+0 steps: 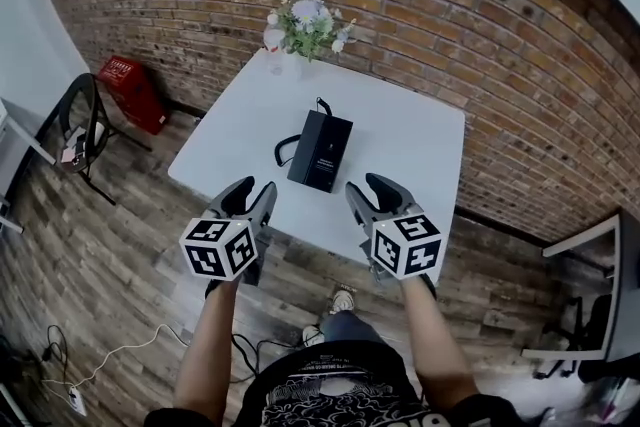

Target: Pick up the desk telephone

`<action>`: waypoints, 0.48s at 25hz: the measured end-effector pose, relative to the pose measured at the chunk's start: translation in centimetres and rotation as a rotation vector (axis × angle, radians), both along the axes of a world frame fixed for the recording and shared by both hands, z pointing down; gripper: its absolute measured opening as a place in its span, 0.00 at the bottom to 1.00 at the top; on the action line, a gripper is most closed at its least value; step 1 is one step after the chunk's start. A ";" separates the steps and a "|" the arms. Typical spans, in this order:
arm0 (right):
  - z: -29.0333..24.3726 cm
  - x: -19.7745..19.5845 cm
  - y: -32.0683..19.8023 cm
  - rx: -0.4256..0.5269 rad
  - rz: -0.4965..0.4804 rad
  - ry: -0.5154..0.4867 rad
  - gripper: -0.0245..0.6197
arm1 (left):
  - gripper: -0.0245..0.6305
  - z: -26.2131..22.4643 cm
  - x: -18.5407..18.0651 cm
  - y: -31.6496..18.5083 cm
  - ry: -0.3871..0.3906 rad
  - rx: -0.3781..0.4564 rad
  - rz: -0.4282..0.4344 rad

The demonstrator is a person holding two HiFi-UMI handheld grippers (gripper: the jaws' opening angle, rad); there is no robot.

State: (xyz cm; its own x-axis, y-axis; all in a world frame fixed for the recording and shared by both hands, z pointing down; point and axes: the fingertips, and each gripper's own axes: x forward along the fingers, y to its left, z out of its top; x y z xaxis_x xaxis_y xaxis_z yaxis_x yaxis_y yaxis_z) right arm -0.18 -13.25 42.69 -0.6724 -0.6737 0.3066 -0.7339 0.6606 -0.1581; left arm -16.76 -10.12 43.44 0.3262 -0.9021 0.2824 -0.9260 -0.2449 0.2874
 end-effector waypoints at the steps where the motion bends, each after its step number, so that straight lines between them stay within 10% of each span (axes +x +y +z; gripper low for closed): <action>1: 0.3 -0.2 -0.4 -0.007 0.004 -0.003 0.27 | 0.29 0.3 -0.1 -0.5 0.005 -0.005 0.009; 12: 5.5 -2.1 -6.6 -0.145 0.042 -0.050 0.33 | 0.29 5.2 0.3 -8.4 0.099 -0.126 0.165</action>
